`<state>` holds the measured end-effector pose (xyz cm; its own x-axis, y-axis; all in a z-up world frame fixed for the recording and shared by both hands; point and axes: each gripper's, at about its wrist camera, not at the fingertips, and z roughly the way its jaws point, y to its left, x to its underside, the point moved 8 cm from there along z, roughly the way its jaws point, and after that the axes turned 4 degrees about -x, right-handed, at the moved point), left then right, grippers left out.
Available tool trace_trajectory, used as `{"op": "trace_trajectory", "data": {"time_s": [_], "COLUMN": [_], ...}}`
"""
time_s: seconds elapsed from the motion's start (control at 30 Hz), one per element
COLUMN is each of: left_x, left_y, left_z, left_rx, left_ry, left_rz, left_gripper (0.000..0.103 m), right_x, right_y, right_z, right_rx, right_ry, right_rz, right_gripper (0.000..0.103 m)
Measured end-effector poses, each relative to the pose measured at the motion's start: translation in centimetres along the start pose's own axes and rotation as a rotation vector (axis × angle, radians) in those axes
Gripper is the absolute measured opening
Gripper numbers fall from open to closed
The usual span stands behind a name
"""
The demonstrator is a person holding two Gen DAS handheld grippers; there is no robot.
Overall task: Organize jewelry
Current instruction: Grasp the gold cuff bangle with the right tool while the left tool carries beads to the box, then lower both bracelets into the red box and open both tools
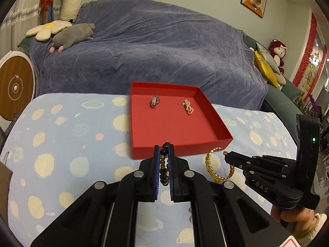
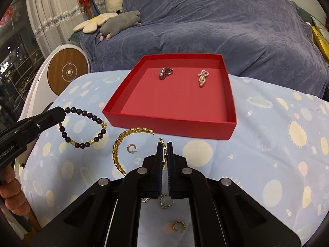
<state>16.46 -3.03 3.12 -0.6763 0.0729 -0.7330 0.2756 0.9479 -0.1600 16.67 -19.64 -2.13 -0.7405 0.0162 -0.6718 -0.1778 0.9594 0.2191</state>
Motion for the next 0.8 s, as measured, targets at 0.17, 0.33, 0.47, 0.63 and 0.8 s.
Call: {"op": "trace_trajectory", "data": {"time_s": [0.17,0.33,0.47,0.63,0.8], "left_x": [-5.6,-8.9,-9.3,-8.2,-7.2], "left_y": [-0.8,-1.8,-1.8,-0.7,0.6], "left_z": [1.8,6.1,10.5,15.0,17.7], "left_rx": [0.028,0.044,0.028,-0.01,-0.04], "left_ry": [-0.068,-0.087,-0.043,0.017,0.057], "left_rz": [0.006,0.013,0.008,-0.003,-0.013], "left_gripper": [0.005,0.005,0.005,0.005,0.005], "right_x": [-4.3,-7.8,-8.9,-8.6,-8.3], "right_y": [-2.5,-4.4,-5.6,-7.3,-8.2], "right_z": [0.3,3.4,7.0,10.9,12.4], "right_rx": [0.057,0.084,0.105,0.131,0.147], "right_ry": [-0.05,-0.067,-0.041,0.012,0.033], "right_rz": [0.007,0.027,0.033,0.043,0.036], "right_gripper": [0.003,0.003,0.003,0.003,0.003]}}
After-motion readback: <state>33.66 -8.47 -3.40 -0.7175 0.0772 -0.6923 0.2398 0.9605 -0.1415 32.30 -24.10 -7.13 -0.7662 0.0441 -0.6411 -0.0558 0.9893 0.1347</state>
